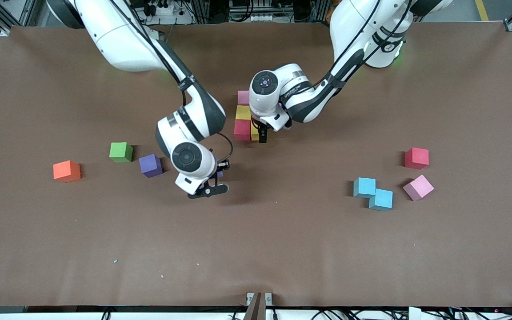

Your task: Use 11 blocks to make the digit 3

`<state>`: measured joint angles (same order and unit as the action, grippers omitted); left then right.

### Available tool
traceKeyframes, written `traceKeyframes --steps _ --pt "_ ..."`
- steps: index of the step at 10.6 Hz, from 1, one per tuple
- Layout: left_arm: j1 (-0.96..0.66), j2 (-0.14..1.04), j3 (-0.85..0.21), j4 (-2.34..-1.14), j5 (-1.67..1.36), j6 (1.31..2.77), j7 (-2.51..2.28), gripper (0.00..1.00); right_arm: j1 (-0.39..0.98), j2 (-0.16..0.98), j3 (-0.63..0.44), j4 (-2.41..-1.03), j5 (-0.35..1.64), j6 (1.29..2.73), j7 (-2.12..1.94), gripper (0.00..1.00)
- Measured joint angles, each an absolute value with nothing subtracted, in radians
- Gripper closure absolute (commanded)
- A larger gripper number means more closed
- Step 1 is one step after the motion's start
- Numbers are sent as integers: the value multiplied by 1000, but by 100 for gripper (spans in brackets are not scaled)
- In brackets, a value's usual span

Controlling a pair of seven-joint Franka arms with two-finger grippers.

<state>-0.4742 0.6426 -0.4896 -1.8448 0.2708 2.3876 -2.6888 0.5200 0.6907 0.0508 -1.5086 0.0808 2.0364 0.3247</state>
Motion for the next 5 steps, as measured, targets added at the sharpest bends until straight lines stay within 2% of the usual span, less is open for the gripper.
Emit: traceKeyframes --steps 2,5 --pt "-474 617 -497 -1846 272 2372 -2681 0 537 671 51 -1557 81 2067 325 93" --pt "-463 506 -513 -1900 273 2351 -2648 0 549 661 51 -1576 81 2084 352 93"
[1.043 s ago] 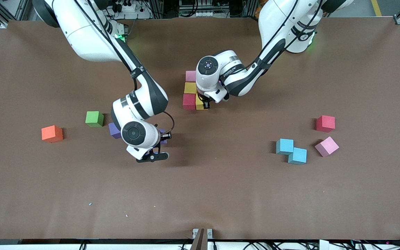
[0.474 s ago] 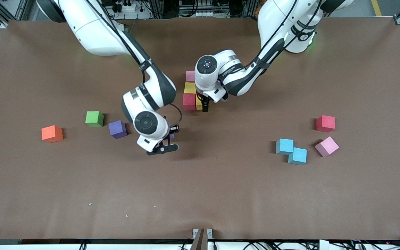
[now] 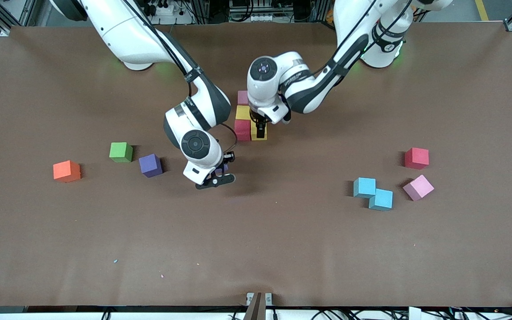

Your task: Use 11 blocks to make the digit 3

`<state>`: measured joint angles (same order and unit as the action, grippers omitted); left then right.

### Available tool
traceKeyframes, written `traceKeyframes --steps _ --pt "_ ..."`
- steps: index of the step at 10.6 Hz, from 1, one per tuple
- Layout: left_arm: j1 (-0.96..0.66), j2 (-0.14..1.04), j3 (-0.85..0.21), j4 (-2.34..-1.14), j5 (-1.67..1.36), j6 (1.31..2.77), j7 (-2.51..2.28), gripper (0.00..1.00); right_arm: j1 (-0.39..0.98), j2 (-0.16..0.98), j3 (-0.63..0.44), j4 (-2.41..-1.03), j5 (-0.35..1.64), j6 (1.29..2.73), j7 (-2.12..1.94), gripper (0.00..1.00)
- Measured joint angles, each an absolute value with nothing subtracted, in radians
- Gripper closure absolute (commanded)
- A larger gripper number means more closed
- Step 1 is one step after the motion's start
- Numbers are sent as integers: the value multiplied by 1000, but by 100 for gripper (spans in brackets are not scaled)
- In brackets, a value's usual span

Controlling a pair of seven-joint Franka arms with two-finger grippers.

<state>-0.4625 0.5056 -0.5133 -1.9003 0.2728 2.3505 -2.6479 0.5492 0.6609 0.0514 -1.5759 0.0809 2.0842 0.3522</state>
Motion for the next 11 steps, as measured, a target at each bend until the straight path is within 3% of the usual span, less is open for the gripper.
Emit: traceKeyframes --steps 4,11 --pt "-242 408 -598 -1977 273 2320 -2489 0 618 662 54 -1595 81 2164 528 93" --pt "162 460 -634 -1929 272 2289 -2168 0 689 666 51 -1702 81 2301 650 93"
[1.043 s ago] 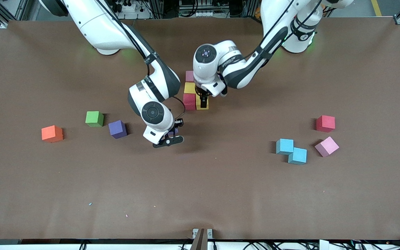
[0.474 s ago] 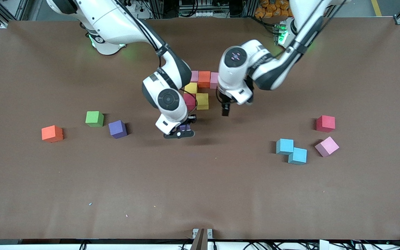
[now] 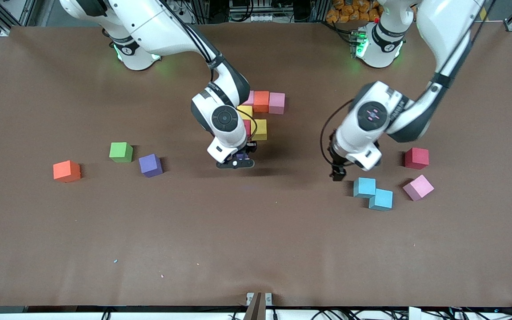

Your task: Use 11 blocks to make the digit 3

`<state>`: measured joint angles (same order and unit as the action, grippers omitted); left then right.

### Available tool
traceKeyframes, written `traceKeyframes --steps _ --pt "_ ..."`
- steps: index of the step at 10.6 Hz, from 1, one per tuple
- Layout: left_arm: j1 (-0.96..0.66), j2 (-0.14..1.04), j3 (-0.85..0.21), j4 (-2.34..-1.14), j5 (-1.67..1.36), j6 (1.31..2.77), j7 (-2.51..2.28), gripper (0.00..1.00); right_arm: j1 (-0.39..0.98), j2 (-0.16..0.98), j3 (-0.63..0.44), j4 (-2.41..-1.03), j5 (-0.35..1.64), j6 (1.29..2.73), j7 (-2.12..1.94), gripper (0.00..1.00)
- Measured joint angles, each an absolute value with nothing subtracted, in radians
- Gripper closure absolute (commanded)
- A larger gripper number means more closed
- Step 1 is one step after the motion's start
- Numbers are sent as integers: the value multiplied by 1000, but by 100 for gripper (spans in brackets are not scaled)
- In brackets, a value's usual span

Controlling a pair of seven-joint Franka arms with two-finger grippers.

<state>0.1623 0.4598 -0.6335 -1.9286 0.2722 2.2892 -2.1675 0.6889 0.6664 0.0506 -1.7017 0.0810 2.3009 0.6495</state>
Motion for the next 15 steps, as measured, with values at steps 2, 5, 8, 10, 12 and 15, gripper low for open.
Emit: traceKeyframes --steps 2,5,8,10,12,15 --pt "215 505 -633 -1909 272 2289 -2036 0 689 666 51 -1710 81 2303 666 93" --pt "262 538 -623 -1880 272 2253 -1829 0 695 667 53 -1714 82 2309 703 93" --pt "285 562 -622 -1812 272 2172 -1786 0 718 667 54 -1715 83 2326 720 93" --pt "290 581 -617 -1800 272 2168 -1827 0 719 667 53 -1718 83 2327 721 93" --pt "300 590 -605 -1795 272 2169 -1874 0 719 666 53 -1721 83 2329 721 93" --pt "301 594 -600 -1789 272 2172 -1905 0 719 666 53 -1722 83 2331 721 93"
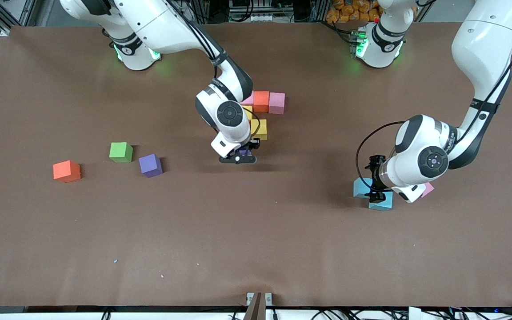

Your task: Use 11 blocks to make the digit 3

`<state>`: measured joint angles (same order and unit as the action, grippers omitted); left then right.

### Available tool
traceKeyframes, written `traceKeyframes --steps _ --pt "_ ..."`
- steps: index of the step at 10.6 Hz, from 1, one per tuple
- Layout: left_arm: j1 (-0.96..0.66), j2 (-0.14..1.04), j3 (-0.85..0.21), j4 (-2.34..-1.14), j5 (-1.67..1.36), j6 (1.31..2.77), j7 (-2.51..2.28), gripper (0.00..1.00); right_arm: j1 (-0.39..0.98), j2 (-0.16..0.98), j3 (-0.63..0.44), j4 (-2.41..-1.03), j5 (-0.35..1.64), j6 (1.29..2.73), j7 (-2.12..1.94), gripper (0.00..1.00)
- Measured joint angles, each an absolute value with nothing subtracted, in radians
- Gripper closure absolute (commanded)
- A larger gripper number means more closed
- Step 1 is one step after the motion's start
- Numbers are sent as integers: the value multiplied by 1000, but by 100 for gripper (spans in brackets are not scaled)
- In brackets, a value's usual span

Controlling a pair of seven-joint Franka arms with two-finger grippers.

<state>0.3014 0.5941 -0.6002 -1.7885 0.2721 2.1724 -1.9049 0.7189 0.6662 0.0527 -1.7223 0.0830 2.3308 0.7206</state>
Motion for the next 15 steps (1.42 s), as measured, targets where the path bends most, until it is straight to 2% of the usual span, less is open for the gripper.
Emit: traceKeyframes --steps 11,12,13,15 --pt "295 686 -594 -1788 418 2205 -1907 0 718 664 50 -1723 83 2324 720 93" --pt "295 695 -594 -1788 424 2206 -1907 13 717 663 49 -1723 83 2318 720 93" --pt "295 701 -594 -1788 430 2207 -1907 36 717 663 48 -1723 83 2315 720 93" --pt "295 710 -593 -1788 431 2207 -1907 92 717 663 48 -1723 83 2315 720 93"
